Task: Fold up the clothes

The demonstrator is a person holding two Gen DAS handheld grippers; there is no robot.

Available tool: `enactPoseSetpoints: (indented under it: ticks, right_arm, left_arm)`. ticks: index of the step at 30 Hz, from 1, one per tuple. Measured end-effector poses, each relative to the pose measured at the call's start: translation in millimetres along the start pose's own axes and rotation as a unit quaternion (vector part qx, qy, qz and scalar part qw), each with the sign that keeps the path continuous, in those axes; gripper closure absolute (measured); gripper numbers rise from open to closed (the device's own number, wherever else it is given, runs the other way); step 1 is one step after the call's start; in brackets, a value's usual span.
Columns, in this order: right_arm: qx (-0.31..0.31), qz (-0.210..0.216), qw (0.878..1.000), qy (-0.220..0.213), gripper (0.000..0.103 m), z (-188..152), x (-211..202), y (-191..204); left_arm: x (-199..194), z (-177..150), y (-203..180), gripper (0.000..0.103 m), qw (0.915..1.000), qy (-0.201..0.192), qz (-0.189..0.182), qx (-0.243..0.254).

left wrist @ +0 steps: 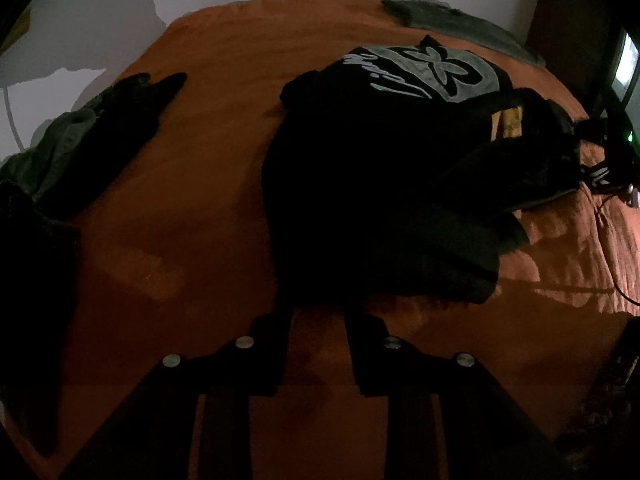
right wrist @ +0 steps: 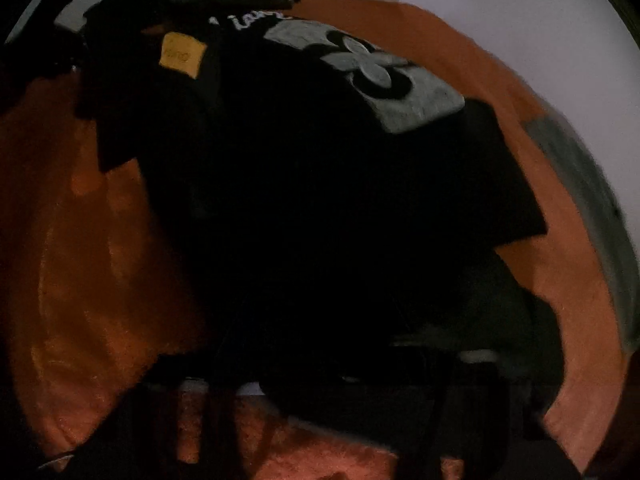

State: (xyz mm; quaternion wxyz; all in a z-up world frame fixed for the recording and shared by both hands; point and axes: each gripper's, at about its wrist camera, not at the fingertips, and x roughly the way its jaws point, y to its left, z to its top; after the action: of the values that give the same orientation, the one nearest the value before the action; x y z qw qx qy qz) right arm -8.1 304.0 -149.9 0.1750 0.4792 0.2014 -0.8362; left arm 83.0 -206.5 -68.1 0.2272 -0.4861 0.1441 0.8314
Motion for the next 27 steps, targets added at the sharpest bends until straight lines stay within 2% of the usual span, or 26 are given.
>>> enactPoseSetpoints:
  ticks: [4,7,9,10,14,16,18,19,21,22,23,25,26,27]
  right_arm:
    - [0.078,0.01,0.993,-0.086,0.097,-10.1,-52.0,-16.3]
    - [0.125,0.052,0.981,-0.136,0.098,-26.9,-103.8,-24.0]
    - [0.124,0.044,0.98,-0.152,0.098,-45.2,-128.8,-18.9]
    - [0.12,0.042,0.982,-0.138,0.098,-56.1,-132.7,-17.4]
    - [0.128,0.054,0.99,-0.018,0.098,-100.2,-103.4,-11.6]
    - [0.143,0.06,0.988,0.003,0.098,-108.4,-96.9,-11.2]
    - [0.146,0.068,0.987,-0.015,0.095,-102.7,-100.7,-9.5]
    - [0.141,0.069,0.987,-0.028,0.091,-96.5,-103.1,-6.9]
    - [0.132,0.071,0.987,-0.055,0.064,-84.2,-107.8,-1.7]
    - [0.127,0.072,0.987,-0.068,0.038,-78.0,-110.2,0.9]
    - [0.123,0.074,0.986,-0.081,0.03,-71.8,-112.6,3.5]
    - [0.088,0.071,0.991,-0.071,0.03,-58.5,-98.1,19.3]
    - [0.07,0.052,0.995,-0.056,0.04,-52.4,-86.9,26.3]
    - [0.051,0.032,0.997,-0.041,0.057,-46.4,-75.4,33.2]
  left_arm:
    - [2.1,10.0,-4.0,0.074,0.9997,-0.013,-0.012,-0.014]
    - [-2.2,16.5,-11.6,0.074,0.9994,-0.028,-0.018,-0.003]
    - [-4.4,18.3,-15.2,0.074,0.9993,-0.033,-0.02,0.004]
    - [-5.0,18.3,-16.0,0.074,0.9992,-0.034,-0.02,0.006]
    - [-2.8,17.7,-13.0,0.074,0.9992,-0.033,-0.02,0.013]
    - [0.0,19.0,-13.3,0.074,0.9992,-0.029,-0.013,0.024]
    - [0.2,21.3,-18.8,0.074,0.9986,-0.03,-0.006,0.042]
    - [0.2,22.3,-21.1,0.074,0.9982,-0.031,-0.001,0.051]
    - [-1.5,21.7,-28.2,0.074,0.997,-0.033,0.005,0.07]
    - [-0.7,22.7,-32.4,0.074,0.9962,-0.034,0.008,0.08]
    - [-0.4,22.8,-36.4,0.074,0.9954,-0.036,0.009,0.088]
    - [1.9,25.1,-46.3,0.074,0.9928,-0.043,0.001,0.111]
    - [1.9,25.7,-50.5,0.075,0.9914,-0.047,-0.005,0.122]
    - [1.2,26.2,-55.7,0.079,0.9894,-0.054,-0.011,0.134]
